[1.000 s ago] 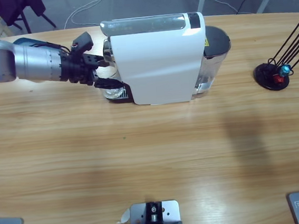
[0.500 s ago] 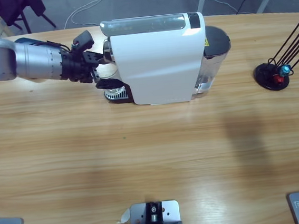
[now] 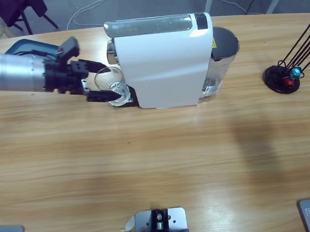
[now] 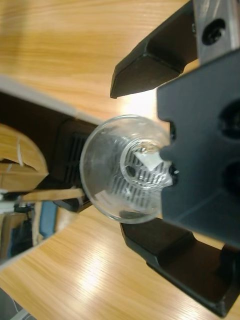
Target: Pour coffee
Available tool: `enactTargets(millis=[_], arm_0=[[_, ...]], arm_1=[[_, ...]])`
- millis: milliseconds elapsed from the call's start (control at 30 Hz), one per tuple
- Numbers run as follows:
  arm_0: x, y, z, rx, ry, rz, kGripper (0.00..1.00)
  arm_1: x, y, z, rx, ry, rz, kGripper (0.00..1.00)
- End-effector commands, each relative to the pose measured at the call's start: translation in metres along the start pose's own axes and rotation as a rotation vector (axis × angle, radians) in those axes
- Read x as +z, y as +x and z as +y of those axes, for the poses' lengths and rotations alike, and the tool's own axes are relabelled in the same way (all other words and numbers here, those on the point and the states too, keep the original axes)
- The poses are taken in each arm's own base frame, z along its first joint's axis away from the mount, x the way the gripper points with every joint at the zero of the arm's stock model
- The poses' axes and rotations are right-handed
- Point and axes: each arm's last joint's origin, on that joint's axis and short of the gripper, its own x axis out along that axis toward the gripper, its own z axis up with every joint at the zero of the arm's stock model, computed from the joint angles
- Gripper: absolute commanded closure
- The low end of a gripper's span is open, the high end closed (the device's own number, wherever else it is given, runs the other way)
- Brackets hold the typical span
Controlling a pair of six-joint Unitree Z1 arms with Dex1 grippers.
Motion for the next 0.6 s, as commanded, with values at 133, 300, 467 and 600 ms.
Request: enactTargets(millis=[133, 300, 467, 600], arm_0=[[-0.002, -0.038, -0.013, 0.078, -0.021, -0.006, 0.000], [0.002, -0.052, -0.025, 0.091, -0.063, -0.013, 0.000], [0.004, -0.073, -0.047, 0.062, -0.132, 0.052, 0.034], [0.004, -0.084, -0.063, 0.023, -0.164, 0.096, 0.322]], arm_1=[[-0.003, 0.004, 0.001, -0.018, -0.002, 0.016, 0.000], [-0.006, 0.002, -0.001, -0.019, 0.011, 0.006, 0.000], [-0.005, 0.003, 0.000, -0.018, 0.009, 0.011, 0.000], [-0.005, 0.003, 0.000, -0.017, 0.010, 0.011, 0.027]])
